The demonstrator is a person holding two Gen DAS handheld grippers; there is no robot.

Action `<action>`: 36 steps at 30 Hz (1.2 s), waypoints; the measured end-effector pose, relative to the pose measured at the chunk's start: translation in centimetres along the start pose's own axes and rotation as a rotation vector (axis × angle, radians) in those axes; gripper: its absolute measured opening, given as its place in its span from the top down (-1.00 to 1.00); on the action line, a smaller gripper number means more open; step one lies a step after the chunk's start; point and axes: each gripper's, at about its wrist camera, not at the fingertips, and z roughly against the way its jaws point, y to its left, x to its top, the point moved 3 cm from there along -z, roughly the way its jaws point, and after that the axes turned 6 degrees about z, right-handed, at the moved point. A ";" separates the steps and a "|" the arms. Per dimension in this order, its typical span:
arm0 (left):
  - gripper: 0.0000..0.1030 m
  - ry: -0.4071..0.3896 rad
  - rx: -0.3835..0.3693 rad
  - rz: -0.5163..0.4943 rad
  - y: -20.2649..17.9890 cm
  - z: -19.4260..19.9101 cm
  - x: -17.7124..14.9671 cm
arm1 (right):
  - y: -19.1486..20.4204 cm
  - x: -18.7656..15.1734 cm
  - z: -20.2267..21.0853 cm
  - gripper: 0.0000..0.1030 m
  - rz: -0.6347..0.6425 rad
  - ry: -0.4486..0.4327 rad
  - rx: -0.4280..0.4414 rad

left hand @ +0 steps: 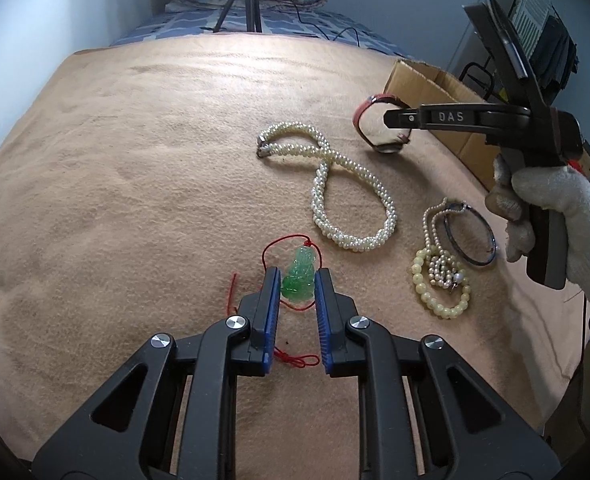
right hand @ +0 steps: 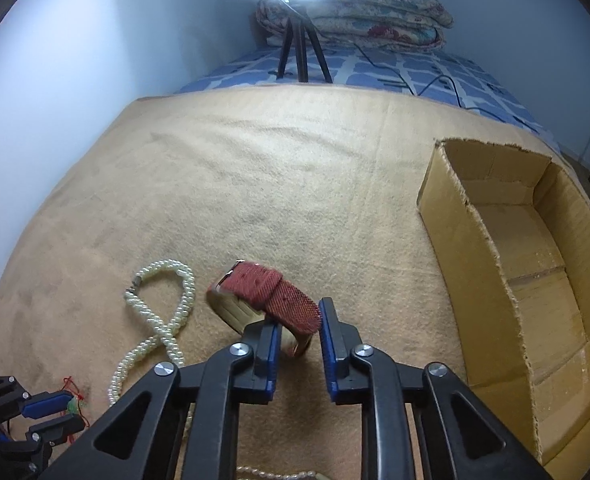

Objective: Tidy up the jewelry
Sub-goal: 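Close the right tool on the red watch strap while the left tool lifts the pendant, then carry the pendant in the left tool and the watch in the right tool over the box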

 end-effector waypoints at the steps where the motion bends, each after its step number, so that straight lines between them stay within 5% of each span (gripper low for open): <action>1: 0.69 -0.004 -0.001 0.002 0.1 0.2 0.0 | 0.1 0.0 0.3 0.72 -0.001 -0.008 0.002; 17: 0.69 -0.085 -0.056 -0.018 -1.6 5.3 2.3 | -0.2 0.0 7.0 0.73 -0.008 -0.125 0.029; 36: 0.69 -0.185 -0.210 -0.145 -11.2 7.6 11.0 | -7.8 -2.5 17.6 0.73 -0.074 -0.247 -0.074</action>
